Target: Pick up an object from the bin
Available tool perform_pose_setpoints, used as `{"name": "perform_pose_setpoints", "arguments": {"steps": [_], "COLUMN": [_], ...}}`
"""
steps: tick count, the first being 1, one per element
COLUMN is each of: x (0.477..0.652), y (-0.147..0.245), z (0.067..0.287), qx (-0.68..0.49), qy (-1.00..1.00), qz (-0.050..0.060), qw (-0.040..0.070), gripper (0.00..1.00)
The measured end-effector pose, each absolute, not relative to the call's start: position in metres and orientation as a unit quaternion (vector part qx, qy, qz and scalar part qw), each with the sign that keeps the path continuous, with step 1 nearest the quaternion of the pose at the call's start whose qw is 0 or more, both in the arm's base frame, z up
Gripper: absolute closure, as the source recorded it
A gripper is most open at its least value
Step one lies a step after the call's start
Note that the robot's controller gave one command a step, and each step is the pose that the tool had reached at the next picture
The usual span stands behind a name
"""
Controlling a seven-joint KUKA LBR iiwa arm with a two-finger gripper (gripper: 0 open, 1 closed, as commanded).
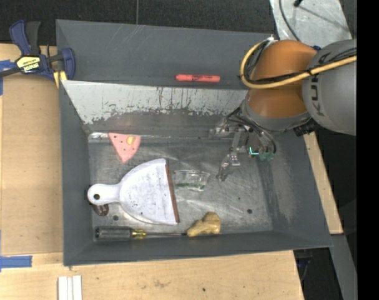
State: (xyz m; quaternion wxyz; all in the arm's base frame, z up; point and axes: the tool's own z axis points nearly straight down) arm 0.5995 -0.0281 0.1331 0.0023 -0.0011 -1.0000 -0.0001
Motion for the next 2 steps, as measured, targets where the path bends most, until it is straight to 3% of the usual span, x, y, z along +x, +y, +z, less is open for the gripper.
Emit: {"name": "perform_pose_setpoints", "arguments": {"steps": [1,2], "x": [0.602,0.595], "y": [-0.028,0.016], "z": [0.138,0.078], "qx": [-0.001,-0.045], "qy": [-1.000,-0.999], "qz": [0.000,0.000], "qw": [-0.002,-0.003], "gripper": [0.00,0.00]}}
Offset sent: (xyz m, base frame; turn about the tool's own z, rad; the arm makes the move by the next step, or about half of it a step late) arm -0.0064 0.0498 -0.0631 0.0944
